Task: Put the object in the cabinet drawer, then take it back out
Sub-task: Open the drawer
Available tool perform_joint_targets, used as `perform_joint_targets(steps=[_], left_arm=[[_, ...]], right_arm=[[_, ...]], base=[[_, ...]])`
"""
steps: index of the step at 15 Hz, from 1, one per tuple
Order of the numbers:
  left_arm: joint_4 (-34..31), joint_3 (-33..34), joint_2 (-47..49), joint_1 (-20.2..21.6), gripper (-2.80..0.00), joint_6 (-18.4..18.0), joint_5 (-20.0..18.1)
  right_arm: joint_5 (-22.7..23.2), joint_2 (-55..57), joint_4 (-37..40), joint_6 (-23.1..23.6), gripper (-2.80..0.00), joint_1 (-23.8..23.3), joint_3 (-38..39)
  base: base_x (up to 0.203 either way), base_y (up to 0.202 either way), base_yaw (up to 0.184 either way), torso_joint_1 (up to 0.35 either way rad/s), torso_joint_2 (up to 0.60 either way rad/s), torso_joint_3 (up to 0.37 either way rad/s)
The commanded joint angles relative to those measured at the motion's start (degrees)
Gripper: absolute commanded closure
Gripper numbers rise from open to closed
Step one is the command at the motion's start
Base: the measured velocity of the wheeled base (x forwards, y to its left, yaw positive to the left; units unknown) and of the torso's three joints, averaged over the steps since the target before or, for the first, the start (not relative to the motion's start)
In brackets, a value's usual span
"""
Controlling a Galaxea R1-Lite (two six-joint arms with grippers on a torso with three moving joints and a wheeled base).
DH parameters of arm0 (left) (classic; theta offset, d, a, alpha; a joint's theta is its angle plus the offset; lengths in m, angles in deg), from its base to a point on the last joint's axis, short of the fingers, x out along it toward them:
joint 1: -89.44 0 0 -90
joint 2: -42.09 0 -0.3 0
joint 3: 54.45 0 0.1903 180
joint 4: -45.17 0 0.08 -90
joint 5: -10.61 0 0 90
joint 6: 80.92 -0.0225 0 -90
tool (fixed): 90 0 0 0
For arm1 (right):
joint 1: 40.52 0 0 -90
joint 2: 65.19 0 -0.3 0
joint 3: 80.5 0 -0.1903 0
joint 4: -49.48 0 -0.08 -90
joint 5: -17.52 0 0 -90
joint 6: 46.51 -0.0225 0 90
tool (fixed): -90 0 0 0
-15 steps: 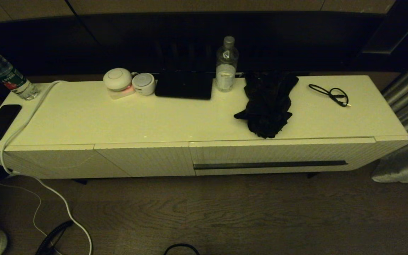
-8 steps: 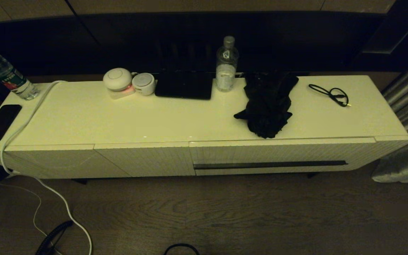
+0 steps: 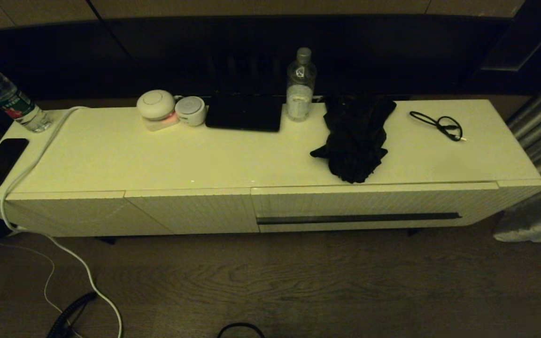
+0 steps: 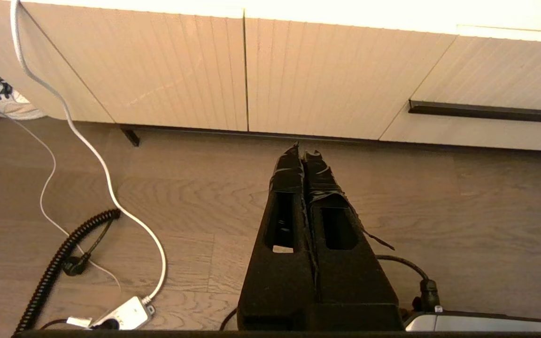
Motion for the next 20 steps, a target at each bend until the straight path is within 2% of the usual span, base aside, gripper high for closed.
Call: perform_joint_targets(steps=[1, 4, 6, 9, 12, 13, 16, 20], left_arm=[[0.0, 0.0, -0.1, 0.0, 0.00, 0.0, 0.0], [0.0, 0.0, -0.1, 0.0, 0.00, 0.0, 0.0], [0.0, 0.0, -0.1, 0.0, 0.00, 0.0, 0.0], [0.0, 0.1, -0.1, 0.0, 0.00, 0.0, 0.0], [0.0, 0.0, -0.1, 0.0, 0.00, 0.0, 0.0], [0.0, 0.1, -0.1, 0.0, 0.00, 0.0, 0.0], [0.0, 0.0, -0.1, 0.0, 0.00, 0.0, 0.0], [0.0, 0.0, -0.1, 0.0, 0.00, 0.0, 0.0]], right_arm=[[1.5, 12.9, 3.1, 0.0, 0.00, 5.9, -5.1], [1.6, 18.7, 3.9, 0.2, 0.00, 14.7, -5.9], [1.5, 21.9, 4.0, 3.9, 0.00, 18.3, -5.6], [-0.7, 26.7, 3.9, 16.4, 0.00, 19.8, -2.6], [-7.7, 30.3, 3.4, 28.6, 0.00, 20.4, 4.9], [-9.2, 31.3, 3.3, 30.5, 0.00, 20.4, 6.2], [-9.9, 37.0, 1.2, 32.6, 0.00, 20.9, 7.1], [-14.7, 46.5, -12.9, 38.7, 0.00, 20.8, 10.0]], base=[[0.000, 0.000, 0.000, 0.000, 0.00, 0.000], [0.000, 0.000, 0.000, 0.000, 0.00, 0.000], [0.000, 0.000, 0.000, 0.000, 0.00, 0.000], [0.000, 0.000, 0.000, 0.000, 0.00, 0.000], [0.000, 0.000, 0.000, 0.000, 0.00, 0.000], [0.000, 0.000, 0.000, 0.000, 0.00, 0.000], [0.000, 0.000, 0.000, 0.000, 0.00, 0.000], [0.000, 0.000, 0.000, 0.000, 0.00, 0.000]])
